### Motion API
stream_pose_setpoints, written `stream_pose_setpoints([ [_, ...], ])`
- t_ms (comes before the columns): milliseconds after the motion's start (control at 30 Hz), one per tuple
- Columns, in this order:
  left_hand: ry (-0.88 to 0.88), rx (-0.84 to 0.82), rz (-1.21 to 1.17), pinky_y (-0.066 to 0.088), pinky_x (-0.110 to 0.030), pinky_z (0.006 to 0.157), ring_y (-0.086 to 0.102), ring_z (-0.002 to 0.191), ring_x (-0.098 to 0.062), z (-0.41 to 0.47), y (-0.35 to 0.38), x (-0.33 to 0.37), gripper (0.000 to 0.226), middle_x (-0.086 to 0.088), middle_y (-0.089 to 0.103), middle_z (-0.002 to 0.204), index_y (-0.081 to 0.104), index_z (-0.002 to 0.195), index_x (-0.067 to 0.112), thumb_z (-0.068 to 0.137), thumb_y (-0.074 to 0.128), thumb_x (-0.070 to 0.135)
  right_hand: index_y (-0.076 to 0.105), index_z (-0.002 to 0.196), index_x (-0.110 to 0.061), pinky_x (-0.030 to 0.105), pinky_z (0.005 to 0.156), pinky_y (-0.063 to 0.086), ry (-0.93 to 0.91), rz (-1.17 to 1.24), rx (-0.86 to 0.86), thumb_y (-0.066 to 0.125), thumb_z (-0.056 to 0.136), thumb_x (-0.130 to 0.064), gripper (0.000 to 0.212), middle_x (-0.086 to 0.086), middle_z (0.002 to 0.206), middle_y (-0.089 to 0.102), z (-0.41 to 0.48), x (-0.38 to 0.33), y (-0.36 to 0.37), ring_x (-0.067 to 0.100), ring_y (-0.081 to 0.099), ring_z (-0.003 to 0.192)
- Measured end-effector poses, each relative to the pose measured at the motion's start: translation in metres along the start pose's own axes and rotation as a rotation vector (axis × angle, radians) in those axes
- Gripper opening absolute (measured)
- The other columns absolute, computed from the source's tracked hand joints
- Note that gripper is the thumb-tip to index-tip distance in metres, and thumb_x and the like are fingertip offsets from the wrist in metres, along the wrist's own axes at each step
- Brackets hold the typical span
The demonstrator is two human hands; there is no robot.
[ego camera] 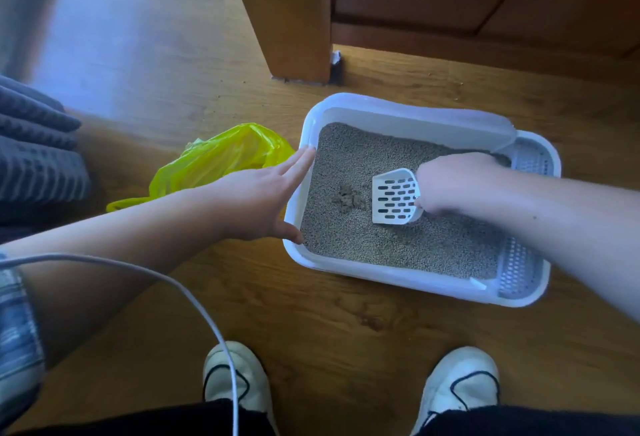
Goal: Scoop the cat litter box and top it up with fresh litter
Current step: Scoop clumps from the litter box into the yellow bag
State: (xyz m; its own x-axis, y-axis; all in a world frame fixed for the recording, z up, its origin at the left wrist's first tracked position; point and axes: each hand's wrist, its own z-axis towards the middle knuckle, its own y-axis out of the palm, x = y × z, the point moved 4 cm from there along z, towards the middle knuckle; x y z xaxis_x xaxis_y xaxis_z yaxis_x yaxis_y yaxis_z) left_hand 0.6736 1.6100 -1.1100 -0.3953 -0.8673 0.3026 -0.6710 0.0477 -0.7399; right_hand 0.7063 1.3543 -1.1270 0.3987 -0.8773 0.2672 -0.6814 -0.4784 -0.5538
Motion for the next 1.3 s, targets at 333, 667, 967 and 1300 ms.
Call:
stream_pose_setpoints([
  [333, -0.023, -0.013, 0.020, 0.041, -0.032, 0.101, 0.032, 0.144, -0.018, 0.001, -0.002, 0.002, 0.133, 0.010, -0.008, 0.165, -0.021, 0.154, 0.022, 0.072, 0.075, 0.062, 0.062, 0.098, -0.023, 0.026, 0.047, 0.033, -0.055, 0.045, 0.080, 0.049, 0.099, -0.039, 0.021, -0.007, 0.084, 0.062, 0.010, -0.018, 0.018, 0.018, 0.059, 0.072],
  [667, -0.035, 0.001, -0.012, 0.050, -0.037, 0.092, 0.049, 0.131, -0.023, -0.004, -0.004, 0.000, 0.131, 0.015, 0.000, 0.164, -0.019, 0.154, 0.028, 0.071, 0.076, 0.062, 0.053, 0.101, -0.032, 0.029, 0.057, 0.040, -0.164, 0.391, 0.106, 0.047, 0.097, -0.056, 0.025, -0.008, 0.091, 0.059, 0.024, -0.042, 0.027, 0.020, 0.057, 0.082],
  [967, -0.022, 0.034, 0.071, 0.054, -0.042, 0.084, 0.056, 0.122, -0.023, -0.006, -0.006, -0.004, 0.126, 0.011, 0.006, 0.165, -0.017, 0.154, 0.029, 0.072, 0.069, 0.070, 0.053, 0.109, -0.034, 0.034, 0.072, 0.051, -0.219, 0.502, 0.161, 0.047, 0.097, -0.055, 0.025, -0.006, 0.096, 0.060, 0.024, -0.041, 0.019, 0.022, 0.058, 0.085],
  [1300, 0.045, 0.083, 0.035, 0.034, -0.038, 0.113, 0.017, 0.149, -0.022, 0.004, -0.008, -0.005, 0.131, 0.006, -0.010, 0.164, -0.006, 0.155, 0.025, 0.063, 0.077, 0.069, 0.048, 0.096, -0.038, 0.033, 0.071, 0.047, -0.206, 0.600, 0.197, 0.053, 0.094, -0.053, 0.017, -0.005, 0.097, 0.061, 0.018, 0.002, 0.032, 0.023, 0.056, 0.087],
])
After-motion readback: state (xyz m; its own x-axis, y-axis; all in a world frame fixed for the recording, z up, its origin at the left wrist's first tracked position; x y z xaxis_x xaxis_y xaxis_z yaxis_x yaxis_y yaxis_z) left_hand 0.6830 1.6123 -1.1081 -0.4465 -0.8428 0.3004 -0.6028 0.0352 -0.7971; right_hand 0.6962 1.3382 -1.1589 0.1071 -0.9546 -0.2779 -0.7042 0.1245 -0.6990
